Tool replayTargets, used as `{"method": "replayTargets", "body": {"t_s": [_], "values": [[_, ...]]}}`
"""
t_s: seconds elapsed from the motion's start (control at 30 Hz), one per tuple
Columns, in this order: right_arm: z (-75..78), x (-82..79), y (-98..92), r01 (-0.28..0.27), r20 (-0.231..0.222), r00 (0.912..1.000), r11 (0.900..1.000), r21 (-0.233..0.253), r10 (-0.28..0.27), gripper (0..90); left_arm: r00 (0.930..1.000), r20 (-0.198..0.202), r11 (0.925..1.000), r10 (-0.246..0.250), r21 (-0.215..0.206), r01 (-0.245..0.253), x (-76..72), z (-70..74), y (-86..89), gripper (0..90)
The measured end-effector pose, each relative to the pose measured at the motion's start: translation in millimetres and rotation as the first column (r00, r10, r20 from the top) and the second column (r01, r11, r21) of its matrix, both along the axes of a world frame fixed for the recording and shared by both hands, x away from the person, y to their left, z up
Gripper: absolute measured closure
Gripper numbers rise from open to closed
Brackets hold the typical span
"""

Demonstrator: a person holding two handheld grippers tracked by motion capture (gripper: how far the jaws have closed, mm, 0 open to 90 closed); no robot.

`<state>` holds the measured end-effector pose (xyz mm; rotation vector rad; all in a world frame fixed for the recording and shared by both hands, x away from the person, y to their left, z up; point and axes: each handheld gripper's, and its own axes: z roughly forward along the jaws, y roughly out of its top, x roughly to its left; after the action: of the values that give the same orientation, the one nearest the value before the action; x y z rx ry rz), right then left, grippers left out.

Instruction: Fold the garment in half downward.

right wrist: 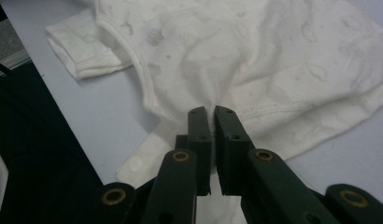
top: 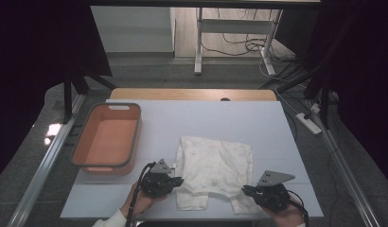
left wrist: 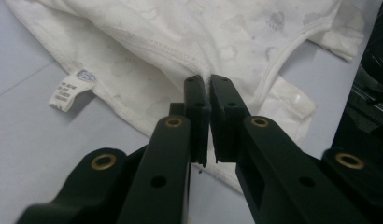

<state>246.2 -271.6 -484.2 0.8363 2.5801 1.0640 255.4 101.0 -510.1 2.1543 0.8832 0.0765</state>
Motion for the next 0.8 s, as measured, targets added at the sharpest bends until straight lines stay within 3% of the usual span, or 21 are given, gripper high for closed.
{"method": "replayTargets", "body": {"t_s": [0.3, 0.47, 0.57, 0.63, 0.8], "values": [[-1.5, -9.8, -5.3, -0.007, -0.018, 0.9998, 1.0, 0.004, 0.007, 85.1, 0.9996, -0.023, 0.9998, -0.018, -0.005, 0.018, -9.6, -2.7, 0.3, 85.2], [-0.3, -23.6, -6.6, -0.03, -0.025, 0.9993, 1.0, -0.001, 0.03, 83.8, 0.9992, -0.005, 0.9993, -0.038, -0.003, 0.038, -22.6, -0.5, 0.6, 79.9], [1.7, -23.2, -8.4, -0.023, -0.008, 0.9997, 1.0, 0.013, 0.023, 68.1, 0.9999, 0.015, 0.9999, -0.003, -0.012, 0.003, -17.1, 2.9, 2.0, 55.4], [4.7, -16.7, -9.9, 0.011, 0.019, 0.9997, 0.999, 0.034, -0.012, 54.6, 0.9993, 0.013, 0.9989, 0.036, -0.032, -0.036, -8.3, 4.3, 3.7, 48.9], [8.1, 9.0, -12.9, 0.077, 0.049, 0.9955, 0.993, 0.089, -0.081, 42.6, 0.9919, 0.016, 0.9917, 0.126, -0.028, -0.126, 16.5, 2.4, 5.7, 39.7]]}}
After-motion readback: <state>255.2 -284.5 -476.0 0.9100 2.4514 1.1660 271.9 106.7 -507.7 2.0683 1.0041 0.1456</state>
